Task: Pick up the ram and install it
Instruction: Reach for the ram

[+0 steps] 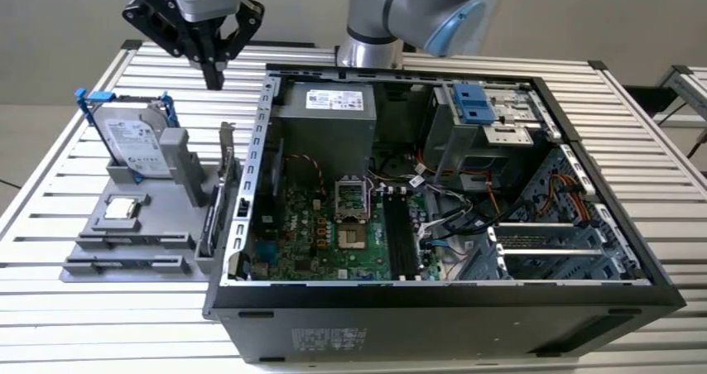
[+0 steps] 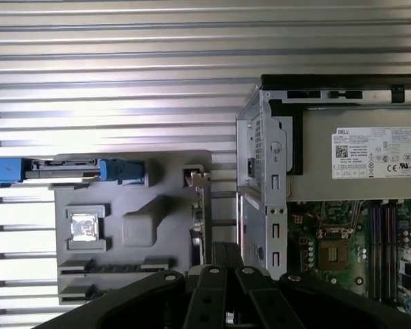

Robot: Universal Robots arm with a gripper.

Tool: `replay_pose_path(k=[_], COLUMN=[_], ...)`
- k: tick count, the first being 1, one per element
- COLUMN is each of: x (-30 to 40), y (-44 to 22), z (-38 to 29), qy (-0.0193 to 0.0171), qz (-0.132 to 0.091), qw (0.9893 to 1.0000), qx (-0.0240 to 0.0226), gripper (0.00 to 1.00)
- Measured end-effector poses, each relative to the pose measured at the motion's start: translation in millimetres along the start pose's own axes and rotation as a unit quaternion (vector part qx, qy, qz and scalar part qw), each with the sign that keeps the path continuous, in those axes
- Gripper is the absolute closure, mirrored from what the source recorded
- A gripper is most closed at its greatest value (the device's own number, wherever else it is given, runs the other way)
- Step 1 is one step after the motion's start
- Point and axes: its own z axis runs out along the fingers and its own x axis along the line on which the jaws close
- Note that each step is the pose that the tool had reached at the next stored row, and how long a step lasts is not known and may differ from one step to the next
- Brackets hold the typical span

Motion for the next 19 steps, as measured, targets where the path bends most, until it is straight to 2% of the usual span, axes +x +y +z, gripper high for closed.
replay_pose_path(k=[19], x=[18.1], y=[-0.6], z=[-0.4], qy=[0.0010], qz=[-0.021], qw=[0.9998], qx=[-0.0004], gripper=[1.00])
